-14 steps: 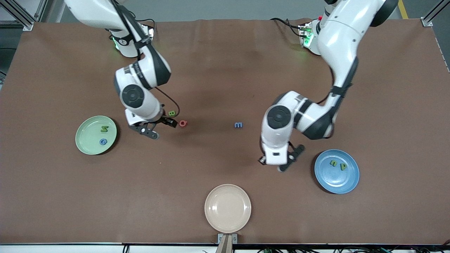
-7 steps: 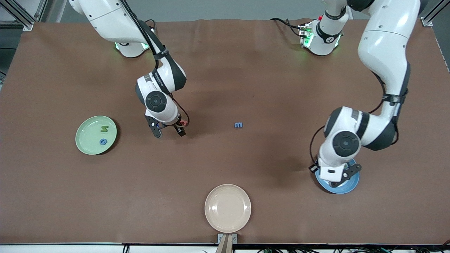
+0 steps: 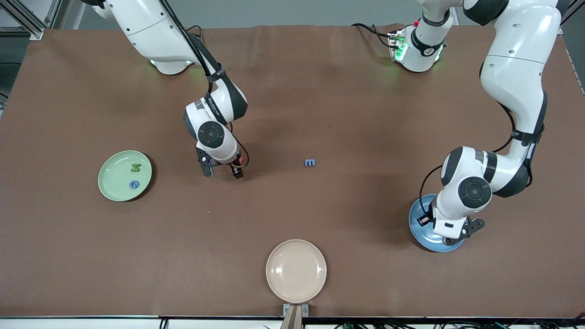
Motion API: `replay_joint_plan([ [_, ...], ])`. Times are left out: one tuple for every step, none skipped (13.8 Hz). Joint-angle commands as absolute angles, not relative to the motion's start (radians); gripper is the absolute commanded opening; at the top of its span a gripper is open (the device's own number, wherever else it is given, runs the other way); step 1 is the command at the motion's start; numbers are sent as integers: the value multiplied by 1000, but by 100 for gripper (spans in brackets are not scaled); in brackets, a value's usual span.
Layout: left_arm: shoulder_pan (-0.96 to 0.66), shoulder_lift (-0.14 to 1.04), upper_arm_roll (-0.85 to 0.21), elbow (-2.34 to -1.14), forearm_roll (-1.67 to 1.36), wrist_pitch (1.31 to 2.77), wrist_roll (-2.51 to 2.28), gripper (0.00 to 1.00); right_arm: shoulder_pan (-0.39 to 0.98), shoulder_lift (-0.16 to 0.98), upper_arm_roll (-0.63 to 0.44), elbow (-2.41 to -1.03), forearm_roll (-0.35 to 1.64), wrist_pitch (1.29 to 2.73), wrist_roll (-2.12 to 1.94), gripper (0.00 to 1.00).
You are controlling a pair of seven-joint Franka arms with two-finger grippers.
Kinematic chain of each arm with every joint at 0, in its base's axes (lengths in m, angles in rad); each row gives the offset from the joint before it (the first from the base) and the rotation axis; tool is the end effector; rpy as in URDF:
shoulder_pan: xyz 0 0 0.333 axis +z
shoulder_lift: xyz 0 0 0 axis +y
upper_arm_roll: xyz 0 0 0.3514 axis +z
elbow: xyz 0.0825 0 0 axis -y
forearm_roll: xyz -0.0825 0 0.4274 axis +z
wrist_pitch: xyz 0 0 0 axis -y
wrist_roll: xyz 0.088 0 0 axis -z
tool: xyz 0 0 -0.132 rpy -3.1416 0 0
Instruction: Sort upper and lower case letters into plates
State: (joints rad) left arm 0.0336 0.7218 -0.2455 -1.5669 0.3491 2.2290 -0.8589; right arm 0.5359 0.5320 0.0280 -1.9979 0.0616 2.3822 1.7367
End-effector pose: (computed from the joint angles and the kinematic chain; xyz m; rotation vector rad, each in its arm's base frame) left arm 0.7450 -0.1187 0.1988 -2.9434 -0.7272 -0.0464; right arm 0.5315 0.3383 0.1481 2.4757 -1.7367 -0.1654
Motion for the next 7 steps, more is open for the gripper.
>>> replay_joint_plan([
  [23, 666, -326, -1597, 333, 2174, -921, 100, 554, 538, 17, -2000, 77, 2387, 1750, 80],
  [20, 651, -371, -1609, 333, 2151, -986, 99, 555, 543, 18, -2005, 77, 2388, 1752, 73],
  [20, 644, -432, -1626, 333, 2149, -1088, 99, 555, 543, 18, -2013, 77, 2390, 1750, 67],
  [18, 646, -480, -1640, 336, 2151, -1165, 99, 557, 542, 18, -2022, 77, 2404, 1750, 63],
  [8, 647, -515, -1655, 336, 2155, -1211, 99, 563, 543, 18, -2032, 77, 2425, 1752, 61],
  [-24, 653, -535, -1667, 339, 2163, -1248, 99, 569, 542, 18, -2040, 77, 2443, 1755, 59],
  [-75, 657, -534, -1670, 341, 2175, -1303, 99, 572, 543, 18, -2046, 77, 2453, 1755, 55],
])
